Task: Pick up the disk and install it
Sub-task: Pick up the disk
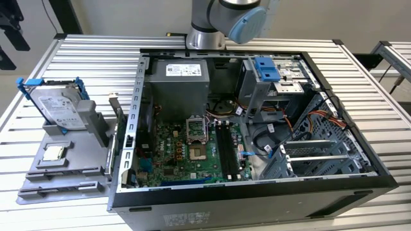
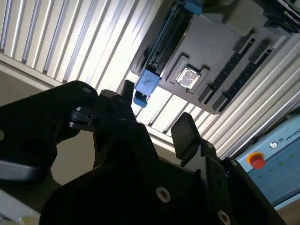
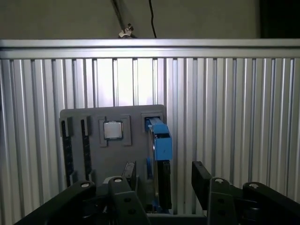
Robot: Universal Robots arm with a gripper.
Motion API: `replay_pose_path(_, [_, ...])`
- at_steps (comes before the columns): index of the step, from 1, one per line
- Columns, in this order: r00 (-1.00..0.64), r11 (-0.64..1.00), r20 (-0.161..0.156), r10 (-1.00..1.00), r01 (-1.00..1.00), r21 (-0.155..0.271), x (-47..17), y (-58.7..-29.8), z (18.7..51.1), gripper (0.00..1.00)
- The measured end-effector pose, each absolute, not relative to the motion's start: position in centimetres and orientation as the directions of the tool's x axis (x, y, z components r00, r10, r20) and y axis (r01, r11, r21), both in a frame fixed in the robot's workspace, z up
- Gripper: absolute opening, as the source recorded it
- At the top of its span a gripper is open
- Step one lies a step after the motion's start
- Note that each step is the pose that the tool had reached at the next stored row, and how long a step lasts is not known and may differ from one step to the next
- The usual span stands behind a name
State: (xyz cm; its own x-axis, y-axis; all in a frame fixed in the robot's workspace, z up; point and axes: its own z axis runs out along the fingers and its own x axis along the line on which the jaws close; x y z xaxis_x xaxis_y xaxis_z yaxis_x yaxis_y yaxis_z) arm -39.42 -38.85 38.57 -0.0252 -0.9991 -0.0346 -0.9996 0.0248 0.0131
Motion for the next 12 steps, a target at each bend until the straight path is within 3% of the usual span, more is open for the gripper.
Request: replay_pose_path(12, [-0.025, 0.025, -0.034, -0.999, -1.000, 0.013, -39.42, -38.85, 37.95, 1.00])
